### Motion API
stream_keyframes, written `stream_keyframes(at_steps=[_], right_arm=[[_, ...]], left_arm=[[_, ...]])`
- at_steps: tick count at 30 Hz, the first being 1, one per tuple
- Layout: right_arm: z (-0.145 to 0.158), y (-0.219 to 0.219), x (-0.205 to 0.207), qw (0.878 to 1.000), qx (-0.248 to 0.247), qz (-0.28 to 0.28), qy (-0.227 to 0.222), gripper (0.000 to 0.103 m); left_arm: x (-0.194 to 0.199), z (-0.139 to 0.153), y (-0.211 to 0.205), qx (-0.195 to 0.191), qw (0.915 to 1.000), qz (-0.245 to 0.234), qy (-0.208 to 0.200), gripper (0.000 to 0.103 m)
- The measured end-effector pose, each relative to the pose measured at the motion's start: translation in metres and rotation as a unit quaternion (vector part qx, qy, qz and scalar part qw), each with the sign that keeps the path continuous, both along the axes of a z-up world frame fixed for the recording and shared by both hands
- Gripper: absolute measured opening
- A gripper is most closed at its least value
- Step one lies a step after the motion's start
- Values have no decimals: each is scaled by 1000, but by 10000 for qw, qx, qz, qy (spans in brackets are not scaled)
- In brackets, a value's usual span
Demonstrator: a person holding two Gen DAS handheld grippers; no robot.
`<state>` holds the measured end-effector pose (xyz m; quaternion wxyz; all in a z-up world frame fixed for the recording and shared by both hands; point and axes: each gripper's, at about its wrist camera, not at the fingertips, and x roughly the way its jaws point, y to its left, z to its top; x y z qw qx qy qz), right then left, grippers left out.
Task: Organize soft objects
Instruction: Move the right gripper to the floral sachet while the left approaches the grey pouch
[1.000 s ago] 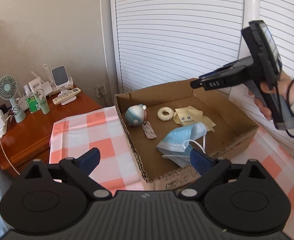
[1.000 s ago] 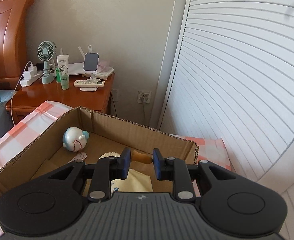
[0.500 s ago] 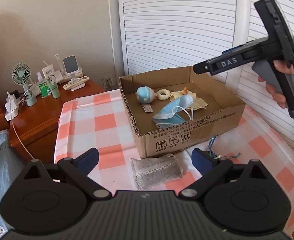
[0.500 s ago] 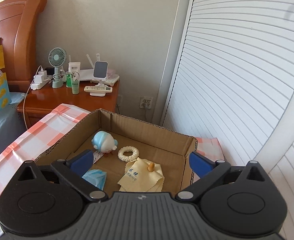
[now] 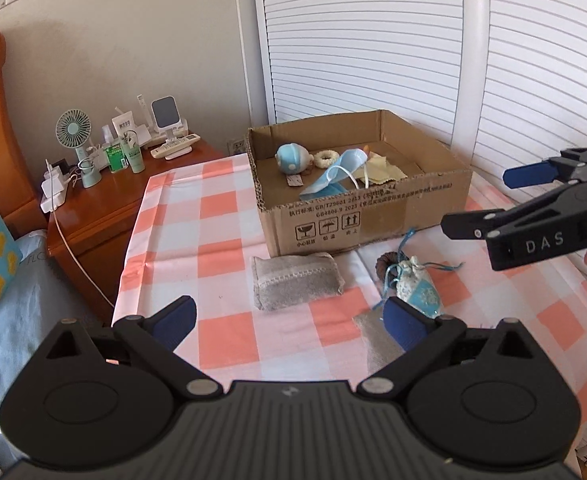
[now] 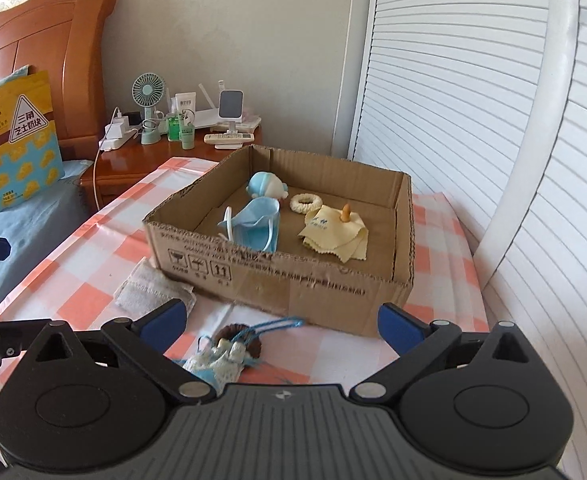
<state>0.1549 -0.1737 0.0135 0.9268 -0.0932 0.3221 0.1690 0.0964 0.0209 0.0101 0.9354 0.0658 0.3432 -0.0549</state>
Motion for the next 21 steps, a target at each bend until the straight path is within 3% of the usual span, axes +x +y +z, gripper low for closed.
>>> stream_keyframes(at_steps=[9, 21], right_arm=[[-11, -3, -38, 9998, 173, -10, 99, 103], [-41, 8, -27, 9980, 146, -251, 557, 103]], left_arm=[[-21, 3, -11, 122, 9999, 9, -103, 100], [-11, -16, -2, 175, 9998, -36, -19, 100]])
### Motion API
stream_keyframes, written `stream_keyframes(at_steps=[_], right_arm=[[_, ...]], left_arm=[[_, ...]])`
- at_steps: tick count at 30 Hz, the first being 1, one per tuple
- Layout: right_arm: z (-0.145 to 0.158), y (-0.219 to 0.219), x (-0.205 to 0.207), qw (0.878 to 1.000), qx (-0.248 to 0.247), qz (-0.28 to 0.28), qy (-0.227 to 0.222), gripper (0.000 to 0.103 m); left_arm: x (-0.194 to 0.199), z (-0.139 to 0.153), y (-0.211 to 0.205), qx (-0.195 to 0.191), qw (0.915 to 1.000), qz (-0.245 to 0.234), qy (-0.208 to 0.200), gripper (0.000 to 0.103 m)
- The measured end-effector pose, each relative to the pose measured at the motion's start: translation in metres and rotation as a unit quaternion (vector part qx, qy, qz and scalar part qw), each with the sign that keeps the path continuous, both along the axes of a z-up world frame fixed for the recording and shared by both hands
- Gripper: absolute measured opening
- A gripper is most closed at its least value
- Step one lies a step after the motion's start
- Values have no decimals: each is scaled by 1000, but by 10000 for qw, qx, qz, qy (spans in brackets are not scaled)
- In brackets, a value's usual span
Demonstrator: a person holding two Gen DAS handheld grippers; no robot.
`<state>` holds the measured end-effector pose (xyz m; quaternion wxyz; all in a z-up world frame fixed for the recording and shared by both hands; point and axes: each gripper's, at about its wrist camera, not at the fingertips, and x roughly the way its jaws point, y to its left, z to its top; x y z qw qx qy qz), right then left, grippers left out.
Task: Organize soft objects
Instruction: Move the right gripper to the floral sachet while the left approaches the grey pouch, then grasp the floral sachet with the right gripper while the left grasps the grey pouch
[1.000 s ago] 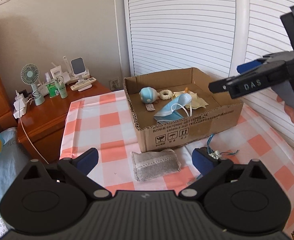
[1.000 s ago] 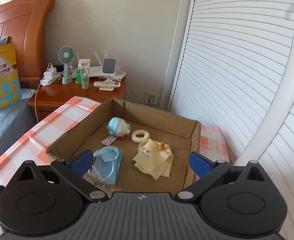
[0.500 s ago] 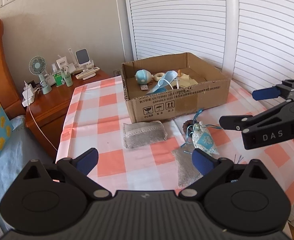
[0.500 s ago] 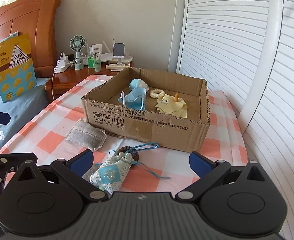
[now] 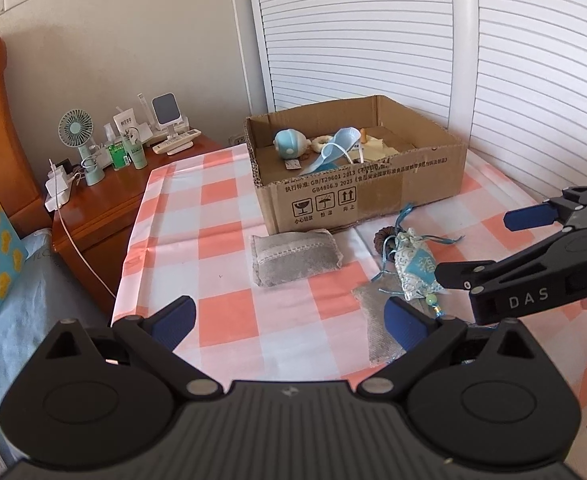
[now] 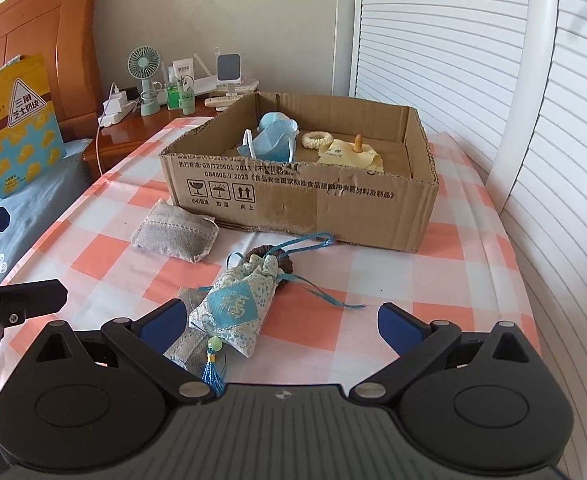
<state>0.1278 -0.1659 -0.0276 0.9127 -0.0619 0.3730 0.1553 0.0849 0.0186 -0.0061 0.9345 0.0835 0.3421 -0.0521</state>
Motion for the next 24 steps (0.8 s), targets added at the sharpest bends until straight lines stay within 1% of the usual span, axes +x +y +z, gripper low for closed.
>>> stream_keyframes(at_steps=[5, 9, 16, 20, 24], right_arm=[[-8, 11, 15, 9998, -40, -108, 157, 103], [-13, 20, 28, 9994, -54, -207, 264, 103], [-24, 33, 46, 9985, -136, -317, 431, 103], [-30, 31, 50, 9977, -203, -425, 494, 103], [-34, 20, 50, 9964, -243, -554, 594, 103]], left_arm=[[10, -9, 8, -130, 9999, -61, 64, 100], [18, -11, 14, -202, 9997, -91, 32, 100], [27, -16, 22, -395, 9991, -96, 99, 100], [29, -18, 25, -431, 9989, -86, 138, 100], [31, -20, 25, -465, 9987, -85, 174, 100]])
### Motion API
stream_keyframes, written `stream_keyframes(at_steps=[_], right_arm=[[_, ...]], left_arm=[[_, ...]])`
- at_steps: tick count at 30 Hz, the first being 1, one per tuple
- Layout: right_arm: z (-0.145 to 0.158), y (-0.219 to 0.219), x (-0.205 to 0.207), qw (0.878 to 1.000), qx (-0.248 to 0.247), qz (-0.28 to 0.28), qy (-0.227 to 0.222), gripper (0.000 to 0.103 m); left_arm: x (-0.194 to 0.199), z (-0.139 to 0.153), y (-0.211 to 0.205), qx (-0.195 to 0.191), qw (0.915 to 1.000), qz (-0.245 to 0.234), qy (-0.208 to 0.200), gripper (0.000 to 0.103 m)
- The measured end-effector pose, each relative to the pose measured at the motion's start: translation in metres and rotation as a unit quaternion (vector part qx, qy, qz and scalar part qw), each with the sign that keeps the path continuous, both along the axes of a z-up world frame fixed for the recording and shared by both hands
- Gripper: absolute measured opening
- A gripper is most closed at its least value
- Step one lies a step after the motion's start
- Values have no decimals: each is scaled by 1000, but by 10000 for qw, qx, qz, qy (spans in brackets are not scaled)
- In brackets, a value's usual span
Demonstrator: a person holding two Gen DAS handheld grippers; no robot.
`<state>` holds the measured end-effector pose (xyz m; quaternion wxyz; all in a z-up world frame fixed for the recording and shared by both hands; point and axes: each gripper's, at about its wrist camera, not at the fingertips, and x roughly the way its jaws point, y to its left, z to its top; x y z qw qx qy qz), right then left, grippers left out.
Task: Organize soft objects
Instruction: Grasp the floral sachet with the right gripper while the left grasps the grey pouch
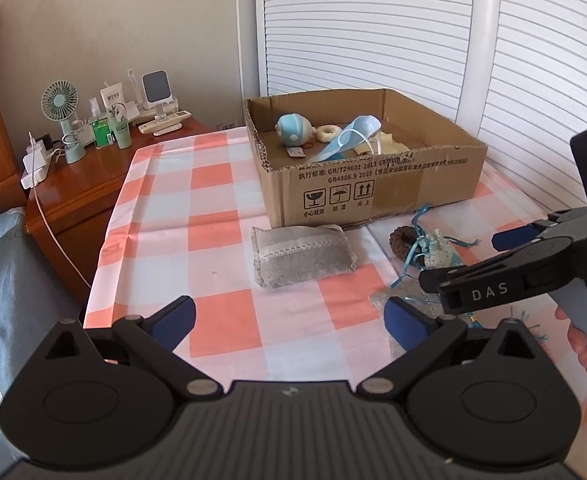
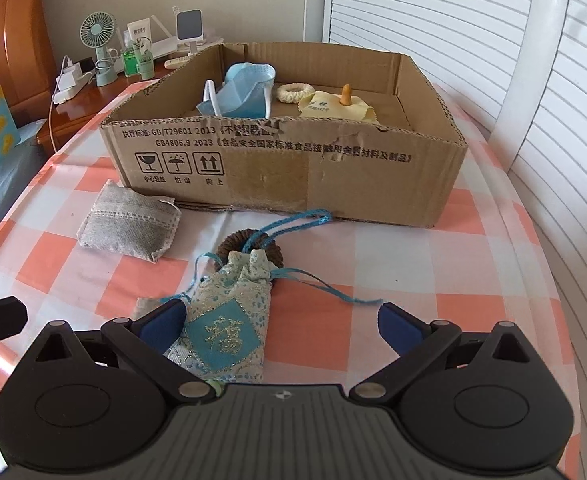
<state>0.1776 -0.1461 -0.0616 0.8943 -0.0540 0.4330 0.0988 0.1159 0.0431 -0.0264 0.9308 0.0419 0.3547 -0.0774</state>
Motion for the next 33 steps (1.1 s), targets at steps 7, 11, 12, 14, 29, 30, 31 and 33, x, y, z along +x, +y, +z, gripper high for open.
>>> stream_keyframes(at_steps=[7, 11, 12, 14, 29, 30, 31, 33], right_arm=[[-12, -23, -7, 9993, -254, -256, 50, 103], [-15, -38, -12, 9988, -332, -348, -79, 103], [-15, -41, -14, 9987, -358, -352, -107, 103], [-16, -48, -15, 9987, -326, -381, -128, 103], [-20, -63, -28, 9988, -142, -230, -414, 103], [-21, -64, -28, 9988, -136, -209, -429, 103], [-21, -64, -29, 9988, -132, -184, -445, 103], [-21, -65, -29, 9987, -121, -156, -474, 103]], left_arm=[[2, -1, -3, -36, 10000, -82, 11, 100], [5, -2, -4, -33, 9999, -129, 52, 100], [7, -3, -4, -15, 9999, -146, 61, 100], [11, -4, -6, 42, 9998, -165, 100, 100], [79, -54, -20, 54, 9960, 198, 869, 102], [79, -56, -20, -9, 9962, 205, 842, 102], [80, -57, -19, -49, 9963, 219, 829, 103], [82, -57, -20, -54, 9967, 267, 764, 103]])
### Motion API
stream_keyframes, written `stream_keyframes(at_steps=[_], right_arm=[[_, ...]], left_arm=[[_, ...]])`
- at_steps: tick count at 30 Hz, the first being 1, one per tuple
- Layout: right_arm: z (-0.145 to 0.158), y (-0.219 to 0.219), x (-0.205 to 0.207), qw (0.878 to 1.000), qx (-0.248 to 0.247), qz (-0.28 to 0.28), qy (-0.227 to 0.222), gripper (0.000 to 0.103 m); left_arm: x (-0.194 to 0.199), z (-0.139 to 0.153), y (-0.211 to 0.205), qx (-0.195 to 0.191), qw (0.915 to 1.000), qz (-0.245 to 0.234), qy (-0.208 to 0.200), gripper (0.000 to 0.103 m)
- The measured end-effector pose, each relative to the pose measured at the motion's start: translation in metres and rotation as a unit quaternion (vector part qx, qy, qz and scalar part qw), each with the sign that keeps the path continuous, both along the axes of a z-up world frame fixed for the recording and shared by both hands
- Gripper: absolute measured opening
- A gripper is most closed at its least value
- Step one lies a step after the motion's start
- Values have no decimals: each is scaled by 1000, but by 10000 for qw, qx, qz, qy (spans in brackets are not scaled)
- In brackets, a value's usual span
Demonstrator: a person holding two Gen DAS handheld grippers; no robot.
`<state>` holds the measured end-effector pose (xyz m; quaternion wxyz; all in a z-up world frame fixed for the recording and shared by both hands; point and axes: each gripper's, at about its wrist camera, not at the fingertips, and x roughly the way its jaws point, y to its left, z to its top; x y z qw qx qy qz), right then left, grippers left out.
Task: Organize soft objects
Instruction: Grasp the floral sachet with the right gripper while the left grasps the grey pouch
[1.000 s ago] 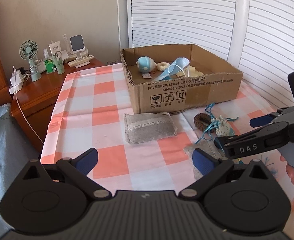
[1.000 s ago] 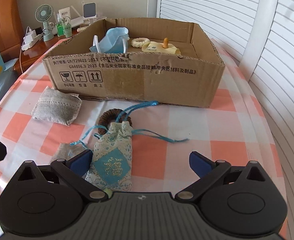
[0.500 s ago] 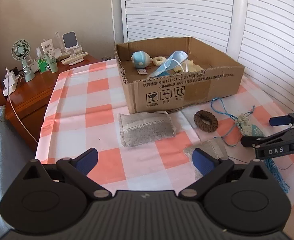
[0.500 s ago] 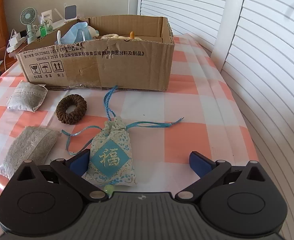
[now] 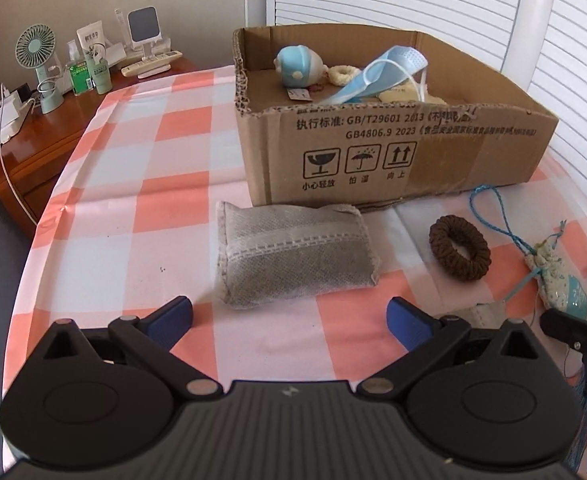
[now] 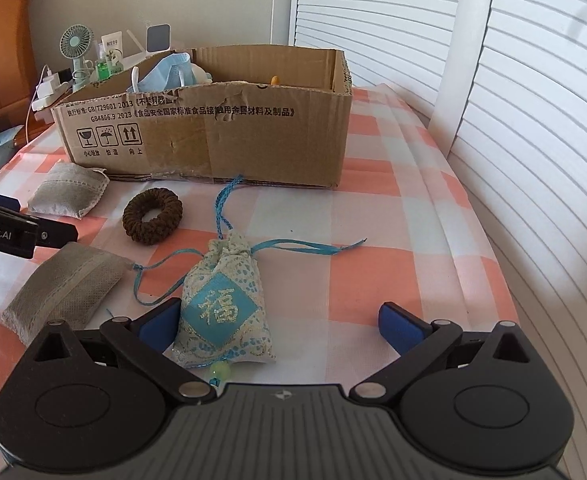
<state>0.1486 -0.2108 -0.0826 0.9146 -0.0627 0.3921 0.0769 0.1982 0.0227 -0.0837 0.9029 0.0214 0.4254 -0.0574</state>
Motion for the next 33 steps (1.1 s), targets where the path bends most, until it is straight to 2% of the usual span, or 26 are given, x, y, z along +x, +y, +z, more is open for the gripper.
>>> stream_keyframes(at_steps=[11, 21, 24, 26, 28, 33], right_arm=[[-2, -1, -4, 9999, 24, 23, -123, 103], [-2, 0, -6, 9998, 22, -34, -203, 103], [-3, 1, -6, 9998, 20, -55, -215, 103], [-3, 1, -7, 9997, 14, -65, -235, 103], [-3, 2, -7, 9997, 9, -81, -218, 103], [-1, 7, -7, 9998, -29, 134, -163, 103]], left_arm=[[29, -2, -9, -15, 9993, 313, -186, 103], [35, -1, -15, -12, 9979, 623, -168, 102], [30, 1, -13, -37, 9986, 472, -237, 94], [24, 3, -12, -38, 9991, 298, -296, 81], [20, 4, -8, -47, 9993, 219, -305, 76], [11, 5, 3, -55, 9994, 211, -285, 74]])
